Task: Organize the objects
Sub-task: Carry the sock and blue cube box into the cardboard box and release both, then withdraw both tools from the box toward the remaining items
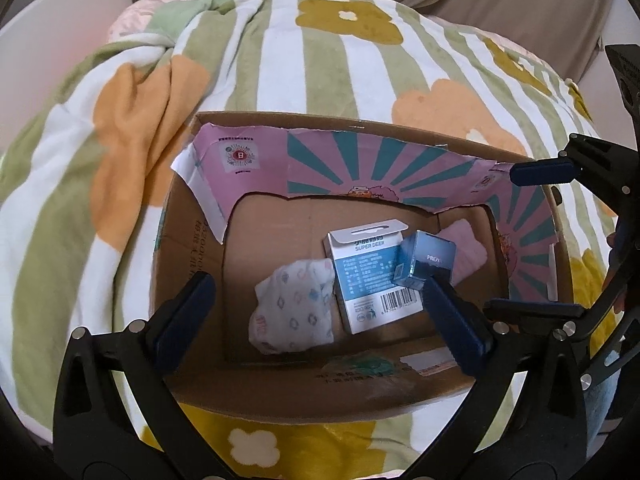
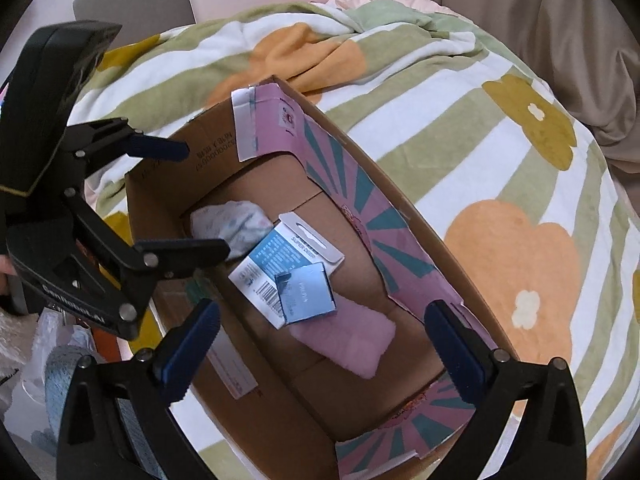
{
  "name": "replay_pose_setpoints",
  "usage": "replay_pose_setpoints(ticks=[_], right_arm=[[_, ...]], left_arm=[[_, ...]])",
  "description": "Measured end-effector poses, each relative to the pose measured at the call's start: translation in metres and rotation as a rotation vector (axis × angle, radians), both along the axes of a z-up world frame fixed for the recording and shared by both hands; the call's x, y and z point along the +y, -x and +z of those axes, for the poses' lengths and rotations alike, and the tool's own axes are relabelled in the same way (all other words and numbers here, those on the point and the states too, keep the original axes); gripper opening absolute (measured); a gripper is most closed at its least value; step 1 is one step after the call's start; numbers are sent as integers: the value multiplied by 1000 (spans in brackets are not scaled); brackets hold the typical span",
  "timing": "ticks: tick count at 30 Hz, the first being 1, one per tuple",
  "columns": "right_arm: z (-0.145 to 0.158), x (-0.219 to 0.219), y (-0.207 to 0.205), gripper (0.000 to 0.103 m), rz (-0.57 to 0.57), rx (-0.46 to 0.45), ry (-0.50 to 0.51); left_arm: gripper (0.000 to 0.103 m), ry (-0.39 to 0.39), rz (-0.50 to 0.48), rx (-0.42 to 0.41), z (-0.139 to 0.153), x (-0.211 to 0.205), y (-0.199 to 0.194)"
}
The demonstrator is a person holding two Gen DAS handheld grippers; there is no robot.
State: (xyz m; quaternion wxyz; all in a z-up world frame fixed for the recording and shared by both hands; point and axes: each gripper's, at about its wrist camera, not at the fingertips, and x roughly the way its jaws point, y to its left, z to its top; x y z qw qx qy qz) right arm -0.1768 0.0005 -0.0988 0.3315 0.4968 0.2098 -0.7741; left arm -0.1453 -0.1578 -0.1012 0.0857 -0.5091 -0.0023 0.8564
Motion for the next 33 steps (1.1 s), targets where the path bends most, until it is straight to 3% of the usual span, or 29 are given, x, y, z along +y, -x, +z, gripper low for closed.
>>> replay_pose_setpoints(ticks=[16,33], right_arm=[[20,15,-6,102,-26,11,25],[97,82,-22,102,-164,118,106]], left_arm=[[103,-10,5,29,26,8,-12],[103,16,-31,133,98,59,-37]])
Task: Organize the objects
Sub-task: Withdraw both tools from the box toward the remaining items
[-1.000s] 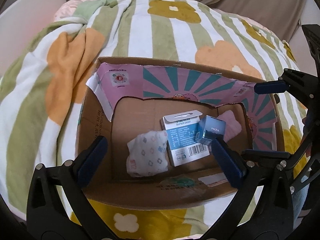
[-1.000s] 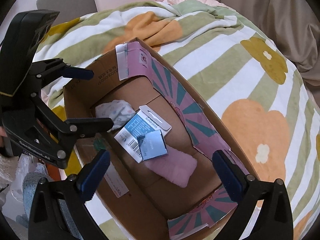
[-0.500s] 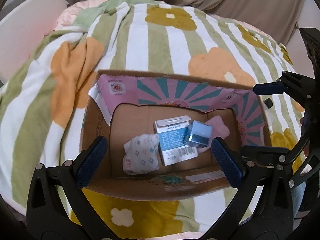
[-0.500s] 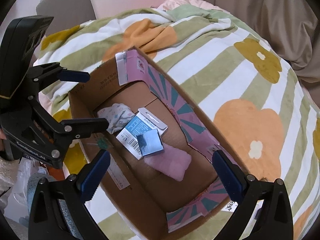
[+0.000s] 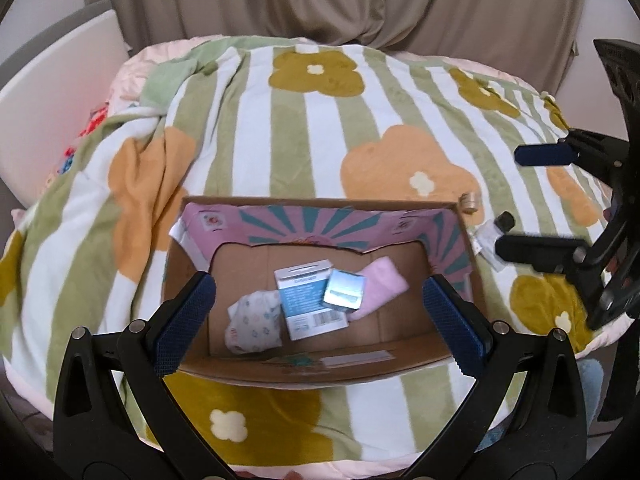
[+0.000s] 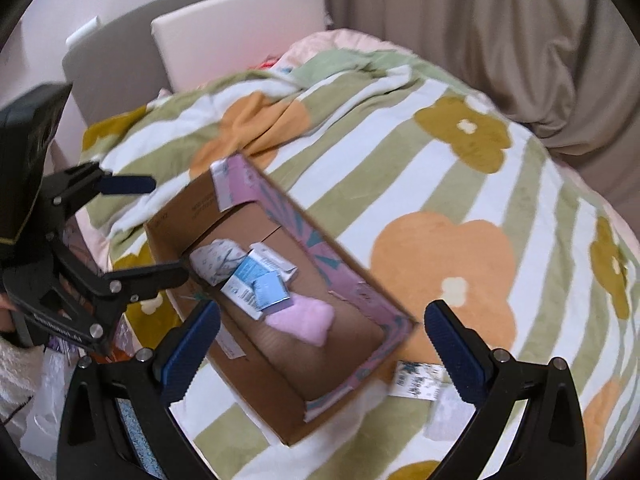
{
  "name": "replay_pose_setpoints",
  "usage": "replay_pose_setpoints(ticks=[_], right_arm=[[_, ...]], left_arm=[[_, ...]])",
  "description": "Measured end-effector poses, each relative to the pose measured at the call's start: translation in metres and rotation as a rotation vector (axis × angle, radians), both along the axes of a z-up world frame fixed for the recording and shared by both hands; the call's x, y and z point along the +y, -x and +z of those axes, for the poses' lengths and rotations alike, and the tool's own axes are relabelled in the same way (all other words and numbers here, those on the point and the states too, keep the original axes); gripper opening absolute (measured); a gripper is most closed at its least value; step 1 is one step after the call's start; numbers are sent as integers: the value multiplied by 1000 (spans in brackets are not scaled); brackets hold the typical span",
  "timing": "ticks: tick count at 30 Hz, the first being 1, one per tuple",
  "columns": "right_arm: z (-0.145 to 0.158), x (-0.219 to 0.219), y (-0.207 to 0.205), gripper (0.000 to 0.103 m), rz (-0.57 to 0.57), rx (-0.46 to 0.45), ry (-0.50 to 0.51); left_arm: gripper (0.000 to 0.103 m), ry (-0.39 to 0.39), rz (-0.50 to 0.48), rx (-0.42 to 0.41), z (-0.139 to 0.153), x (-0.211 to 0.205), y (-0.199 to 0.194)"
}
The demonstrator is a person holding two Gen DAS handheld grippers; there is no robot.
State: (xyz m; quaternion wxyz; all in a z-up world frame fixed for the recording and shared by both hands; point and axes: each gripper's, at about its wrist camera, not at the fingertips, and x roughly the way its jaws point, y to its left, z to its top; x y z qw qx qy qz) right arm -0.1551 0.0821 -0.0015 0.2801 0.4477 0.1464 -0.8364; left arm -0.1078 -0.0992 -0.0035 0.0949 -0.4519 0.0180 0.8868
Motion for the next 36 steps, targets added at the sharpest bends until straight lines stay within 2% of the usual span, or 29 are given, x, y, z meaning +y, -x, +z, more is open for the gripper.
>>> replay_pose_setpoints(ticks=[4,8,20,26,36], right_arm=[[19,28,-6,102,-47,38,23],[34,57,-13,102,-103,100,1],[51,146,-20,102,-207,132,14],[39,182,-20,102,-228,134,-3],[-1,227,-12,102,-241,89,26]], left_arm=[[103,5,-7,12,10,18,-5],[103,-8,-29,24,19,36,-9],[103,-18,-130,73,38,115,-16],[103,-46,-179,57,23,163,-16],[103,-64,-183,23,-23,224,-28]])
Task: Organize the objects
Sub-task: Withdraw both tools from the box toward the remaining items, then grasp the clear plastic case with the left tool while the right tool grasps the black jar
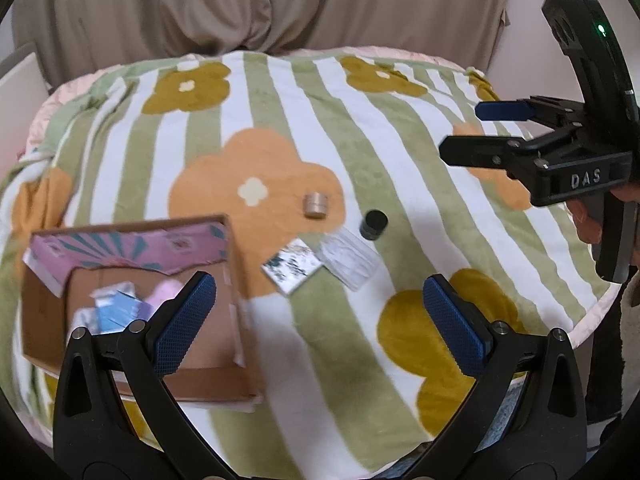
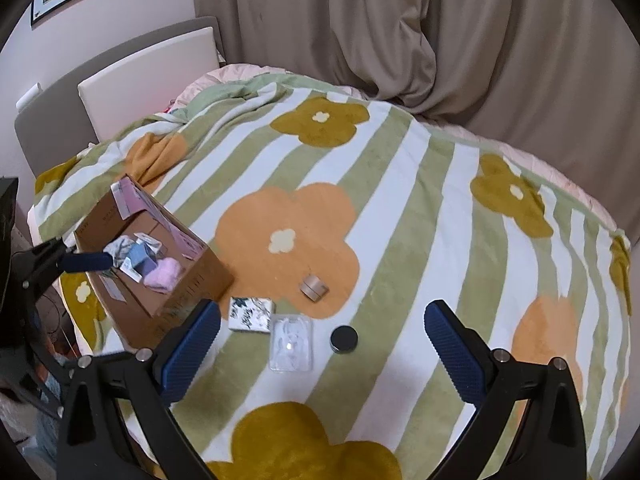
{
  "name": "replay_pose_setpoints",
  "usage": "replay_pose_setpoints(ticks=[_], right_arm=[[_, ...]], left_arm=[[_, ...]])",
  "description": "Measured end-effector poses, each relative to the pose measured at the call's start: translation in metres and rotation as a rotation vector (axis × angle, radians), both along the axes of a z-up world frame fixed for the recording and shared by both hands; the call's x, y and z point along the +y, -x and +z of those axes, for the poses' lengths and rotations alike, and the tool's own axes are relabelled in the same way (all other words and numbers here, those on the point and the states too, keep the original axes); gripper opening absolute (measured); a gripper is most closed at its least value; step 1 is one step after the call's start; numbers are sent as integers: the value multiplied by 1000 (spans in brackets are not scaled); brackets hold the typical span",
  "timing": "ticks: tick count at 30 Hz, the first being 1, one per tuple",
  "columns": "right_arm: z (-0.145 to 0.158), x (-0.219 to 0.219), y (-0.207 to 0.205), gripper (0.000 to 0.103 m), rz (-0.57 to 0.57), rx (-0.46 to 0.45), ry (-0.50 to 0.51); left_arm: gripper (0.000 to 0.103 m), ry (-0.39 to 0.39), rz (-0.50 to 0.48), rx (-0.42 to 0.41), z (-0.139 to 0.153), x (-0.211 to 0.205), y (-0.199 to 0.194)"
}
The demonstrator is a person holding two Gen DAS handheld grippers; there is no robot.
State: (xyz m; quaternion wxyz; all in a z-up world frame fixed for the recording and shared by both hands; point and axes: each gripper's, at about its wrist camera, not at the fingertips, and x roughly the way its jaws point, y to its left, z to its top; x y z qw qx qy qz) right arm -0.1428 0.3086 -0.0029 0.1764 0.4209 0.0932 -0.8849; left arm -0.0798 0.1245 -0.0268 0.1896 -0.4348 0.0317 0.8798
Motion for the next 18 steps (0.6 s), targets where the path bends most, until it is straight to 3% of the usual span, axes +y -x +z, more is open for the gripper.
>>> replay_pose_setpoints(ticks=[8,18], right_arm=[[-42,30,12,102,3,-41,10],[-104,51,40,101,29,-102,0]], left_arm=[[103,4,20,-54,-47,46,-3],[103,13,91,-100,-103,84,21]])
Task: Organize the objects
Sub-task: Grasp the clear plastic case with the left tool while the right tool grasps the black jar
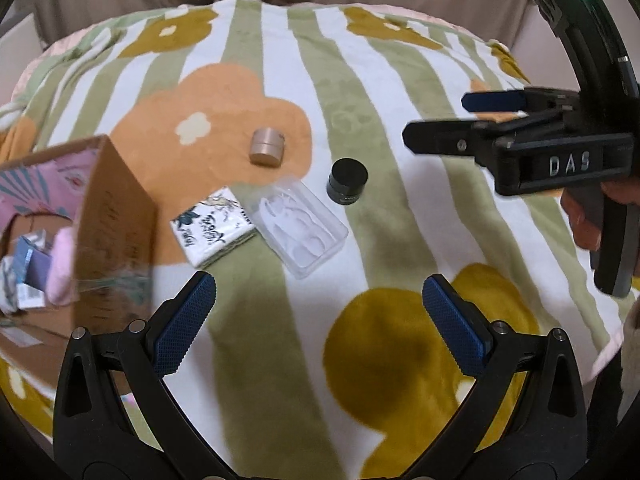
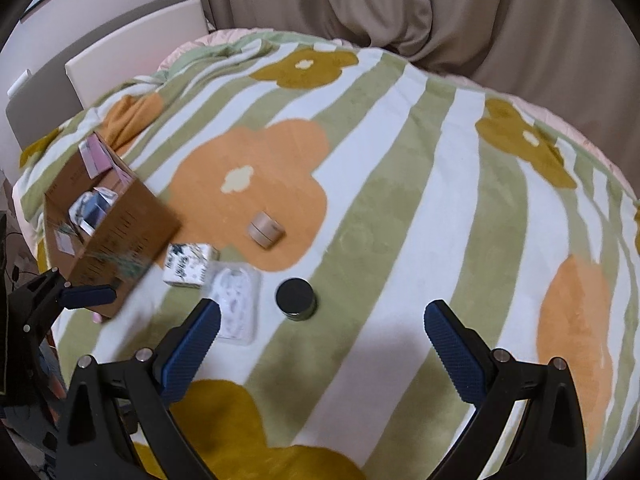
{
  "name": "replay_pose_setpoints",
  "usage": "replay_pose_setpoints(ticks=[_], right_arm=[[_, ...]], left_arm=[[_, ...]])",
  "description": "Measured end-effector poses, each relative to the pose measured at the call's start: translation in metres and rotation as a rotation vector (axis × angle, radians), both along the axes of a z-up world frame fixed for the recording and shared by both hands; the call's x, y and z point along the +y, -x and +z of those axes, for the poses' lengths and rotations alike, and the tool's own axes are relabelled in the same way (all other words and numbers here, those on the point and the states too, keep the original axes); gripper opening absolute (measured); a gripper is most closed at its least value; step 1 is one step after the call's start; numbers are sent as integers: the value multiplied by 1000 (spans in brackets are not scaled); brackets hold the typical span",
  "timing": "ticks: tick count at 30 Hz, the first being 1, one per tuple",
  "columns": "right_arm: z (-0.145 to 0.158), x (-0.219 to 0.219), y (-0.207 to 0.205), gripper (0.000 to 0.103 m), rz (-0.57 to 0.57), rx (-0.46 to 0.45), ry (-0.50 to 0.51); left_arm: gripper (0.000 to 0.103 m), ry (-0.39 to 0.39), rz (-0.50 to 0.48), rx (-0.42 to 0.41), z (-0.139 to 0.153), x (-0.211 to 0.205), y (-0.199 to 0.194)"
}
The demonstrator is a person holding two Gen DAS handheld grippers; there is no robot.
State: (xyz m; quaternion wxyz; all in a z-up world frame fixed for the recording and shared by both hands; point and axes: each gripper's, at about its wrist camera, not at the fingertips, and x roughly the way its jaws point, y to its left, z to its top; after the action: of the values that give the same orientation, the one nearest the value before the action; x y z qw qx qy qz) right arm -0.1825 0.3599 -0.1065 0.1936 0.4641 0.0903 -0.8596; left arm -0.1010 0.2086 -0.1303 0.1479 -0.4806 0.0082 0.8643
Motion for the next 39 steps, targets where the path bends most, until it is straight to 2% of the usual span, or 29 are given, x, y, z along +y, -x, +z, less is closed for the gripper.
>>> replay_pose_setpoints(ticks=[4,11,18,23,26,32,34,38,39], right_arm=[[-25,2,15,101,29,-22,-9],[-56,-3,34,90,88,-76,2],[-76,-10,49,78,128,-127,42],[-80,-15,51,76,151,-146,72],[-80,-18,52,70,164,-157,81],[-86,-25,51,60,185,-173,62],[-87,-26,51,54,186,-180,64],[-87,-26,50,36,195,-207,97],[-87,-27,50,36,194,-205,92]], left_arm=[[102,3,41,-8,-17,8,15],[100,13,95,-29,-42,17,43],[99,38,122,-26,-53,23,59],[97,58,133,-23,-56,26,67],[92,64,138,-22,-57,26,69],[74,68,146,-35,-59,24,73],[65,70,136,-45,-61,24,75],[64,63,121,-66,-65,23,75],[63,58,119,-67,-65,22,74]])
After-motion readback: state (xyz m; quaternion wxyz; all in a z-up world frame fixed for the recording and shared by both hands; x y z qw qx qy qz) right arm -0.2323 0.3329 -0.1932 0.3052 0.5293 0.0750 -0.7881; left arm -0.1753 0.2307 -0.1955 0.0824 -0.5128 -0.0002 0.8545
